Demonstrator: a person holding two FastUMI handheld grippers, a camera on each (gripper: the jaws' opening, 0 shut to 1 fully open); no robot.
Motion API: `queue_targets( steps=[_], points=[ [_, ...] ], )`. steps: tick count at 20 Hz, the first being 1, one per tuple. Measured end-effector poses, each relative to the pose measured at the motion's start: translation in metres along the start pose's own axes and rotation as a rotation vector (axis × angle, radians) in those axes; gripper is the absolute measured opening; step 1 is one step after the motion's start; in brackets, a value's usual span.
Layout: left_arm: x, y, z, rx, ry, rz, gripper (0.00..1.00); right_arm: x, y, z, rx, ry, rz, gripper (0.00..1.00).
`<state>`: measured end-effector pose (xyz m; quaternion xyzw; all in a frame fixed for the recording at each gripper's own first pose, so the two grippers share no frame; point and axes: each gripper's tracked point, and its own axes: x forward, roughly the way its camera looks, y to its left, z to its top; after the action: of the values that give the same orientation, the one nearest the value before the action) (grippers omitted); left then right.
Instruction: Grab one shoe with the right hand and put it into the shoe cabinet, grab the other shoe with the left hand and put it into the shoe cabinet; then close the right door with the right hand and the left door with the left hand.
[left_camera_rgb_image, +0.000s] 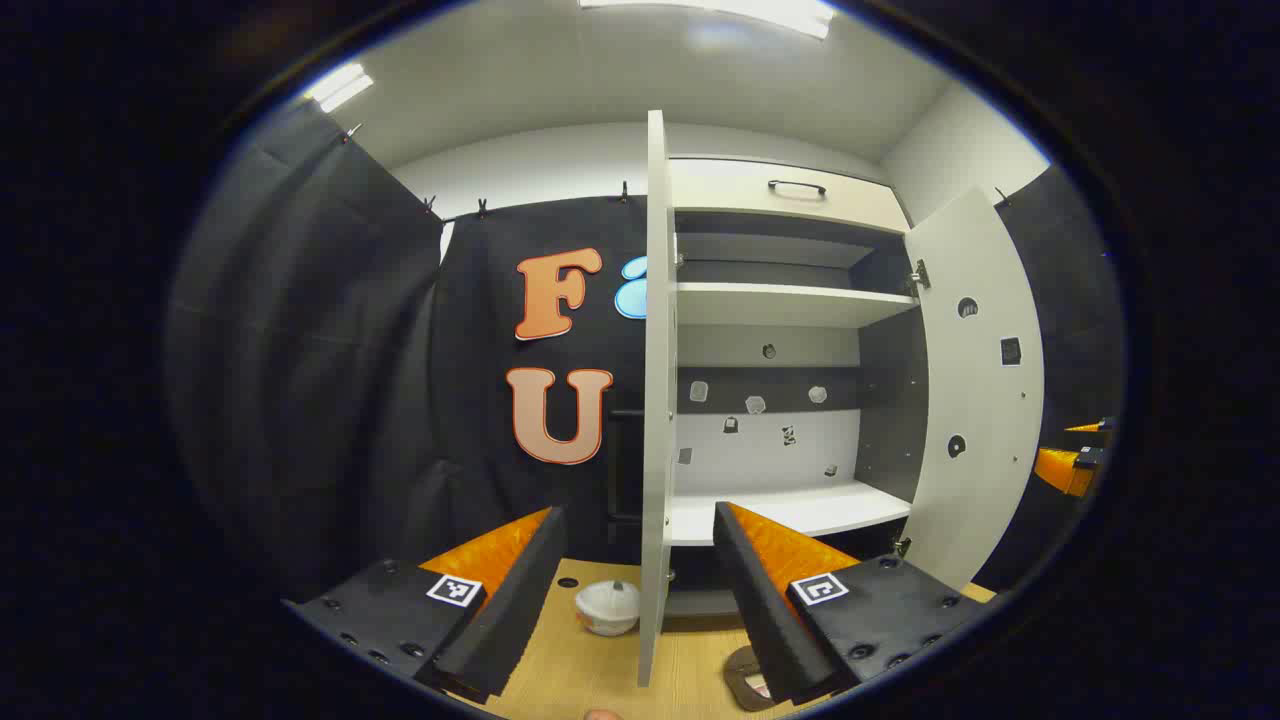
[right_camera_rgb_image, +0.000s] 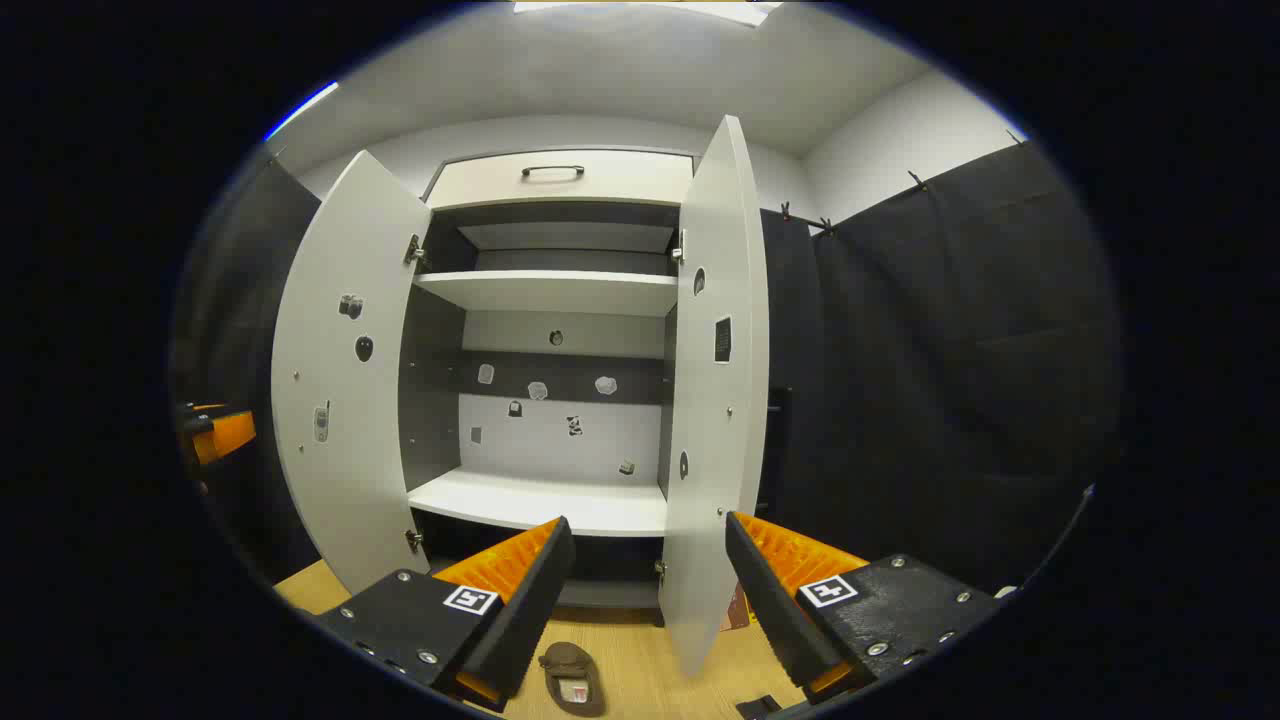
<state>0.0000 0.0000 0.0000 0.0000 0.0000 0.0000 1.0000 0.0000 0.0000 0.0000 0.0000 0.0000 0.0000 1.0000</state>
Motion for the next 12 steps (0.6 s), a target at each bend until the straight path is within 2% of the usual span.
queue_targets(
  steps=[2, 6, 7, 8, 12],
  points=[
    [0.003, -0.001, 0.0, -0.002, 0.004, -0.003, 0.96, 0.003, -0.001, -0.001, -0.004, 0.009, -0.002, 0.94],
    [0.004, -0.004, -0.006, -0.004, 0.023, -0.009, 0.94, 0.007, 0.001, -0.001, -0.016, 0.007, 0.004, 0.94],
    [0.003, -0.005, -0.007, -0.007, 0.025, -0.012, 0.99, 0.007, 0.003, -0.003, -0.008, 0.014, 0.011, 0.94],
    [0.003, -0.008, -0.006, -0.008, 0.024, -0.018, 0.96, 0.007, 0.005, -0.004, 0.002, 0.015, 0.018, 0.94],
    [0.005, -0.013, -0.008, -0.018, 0.027, -0.029, 0.94, 0.011, 0.009, -0.006, 0.016, 0.021, 0.028, 0.94]
  ],
)
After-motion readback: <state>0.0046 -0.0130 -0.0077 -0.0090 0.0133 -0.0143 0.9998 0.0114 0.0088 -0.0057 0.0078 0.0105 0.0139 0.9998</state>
